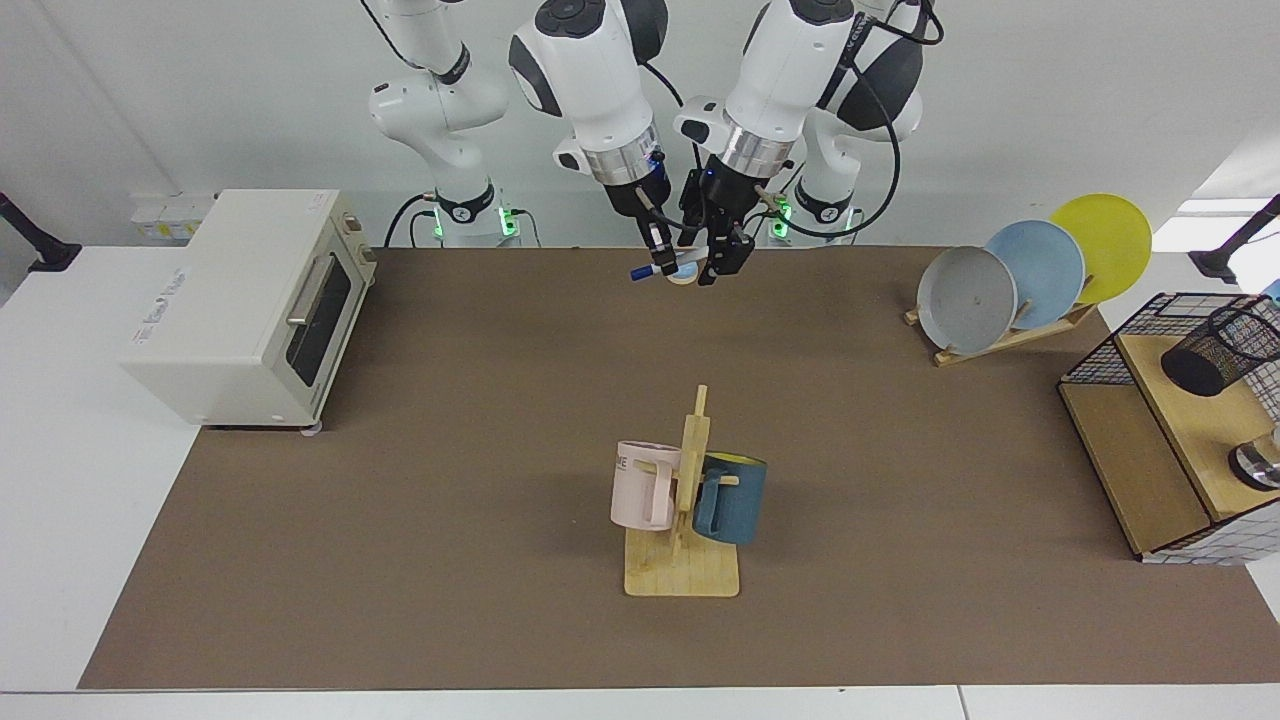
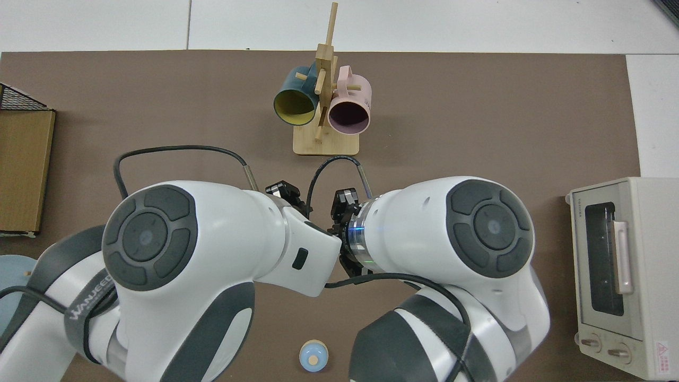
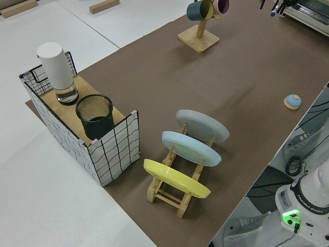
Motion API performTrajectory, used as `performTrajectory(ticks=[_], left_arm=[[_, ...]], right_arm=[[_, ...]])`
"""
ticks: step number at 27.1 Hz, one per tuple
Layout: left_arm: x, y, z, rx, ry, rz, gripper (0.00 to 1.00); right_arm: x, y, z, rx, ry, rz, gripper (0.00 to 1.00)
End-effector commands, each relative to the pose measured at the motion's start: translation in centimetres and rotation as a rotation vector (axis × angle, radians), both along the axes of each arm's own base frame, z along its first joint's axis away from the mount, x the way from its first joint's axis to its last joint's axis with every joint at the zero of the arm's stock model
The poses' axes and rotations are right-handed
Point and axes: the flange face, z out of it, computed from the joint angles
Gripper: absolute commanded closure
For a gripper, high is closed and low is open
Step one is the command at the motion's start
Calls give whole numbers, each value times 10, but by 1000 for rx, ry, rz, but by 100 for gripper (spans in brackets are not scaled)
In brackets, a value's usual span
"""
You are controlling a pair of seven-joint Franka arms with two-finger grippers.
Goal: Put markers into pen holder
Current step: 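Close the left gripper on the marker beside the right gripper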
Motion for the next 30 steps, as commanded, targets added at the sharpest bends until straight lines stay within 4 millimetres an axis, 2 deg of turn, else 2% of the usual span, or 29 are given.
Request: performTrajectory(ticks=[1,7,13,15,19,23,30], left_arm=[[-9,3,-1,-11,1,-12,28],[-11,2,-2,-7,4,-16,38],[-12,3,-3,0,12,-21,65],[-12,2,-3,0,12,-21,68],[-12,2,-3,0,13,-19,81],[-11,3,-2,-1,11,-18,100],[-9,2,0,-5,11,-7,100]], right_arm=[[1,0,5,24,1,-29,100],[2,0,5,27,-4,-31,100],[6,0,7,45,-28,-42,100],[6,1,8,51,-32,-44,100],[6,1,9,57,-39,-47,100],[6,1,11,58,-43,-44,100],[6,0,11,56,-46,-42,100]])
